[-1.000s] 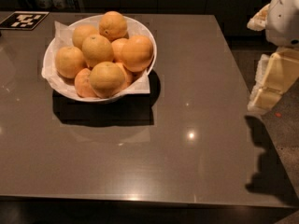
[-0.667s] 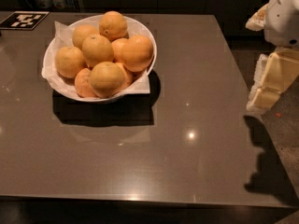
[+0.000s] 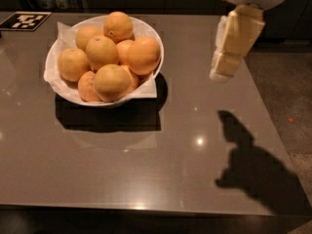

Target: Pick orange from white bowl

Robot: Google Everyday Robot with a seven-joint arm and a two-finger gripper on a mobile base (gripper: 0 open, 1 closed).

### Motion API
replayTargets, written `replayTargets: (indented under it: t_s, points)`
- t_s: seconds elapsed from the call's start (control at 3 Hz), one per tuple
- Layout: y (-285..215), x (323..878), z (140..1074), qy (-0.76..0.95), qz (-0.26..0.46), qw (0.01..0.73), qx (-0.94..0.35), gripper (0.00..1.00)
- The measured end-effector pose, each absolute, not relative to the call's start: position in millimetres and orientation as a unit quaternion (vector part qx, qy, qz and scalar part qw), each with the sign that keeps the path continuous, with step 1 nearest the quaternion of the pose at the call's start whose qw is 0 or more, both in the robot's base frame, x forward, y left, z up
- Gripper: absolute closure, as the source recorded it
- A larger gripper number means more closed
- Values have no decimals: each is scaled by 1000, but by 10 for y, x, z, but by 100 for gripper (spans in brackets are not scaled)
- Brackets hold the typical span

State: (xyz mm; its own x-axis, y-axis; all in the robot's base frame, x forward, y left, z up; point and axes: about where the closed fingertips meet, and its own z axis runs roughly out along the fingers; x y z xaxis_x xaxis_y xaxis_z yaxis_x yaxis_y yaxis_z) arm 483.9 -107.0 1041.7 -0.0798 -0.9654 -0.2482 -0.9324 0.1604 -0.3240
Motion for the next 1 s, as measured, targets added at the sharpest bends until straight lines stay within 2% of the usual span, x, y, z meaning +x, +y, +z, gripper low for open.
replayTargets:
  t_s: [0.67,1.0]
  points:
    - [-1032,4865,10463,733,-45,222,-641,0]
    - [-1009,5024,10454,761,-56,210,-612,0]
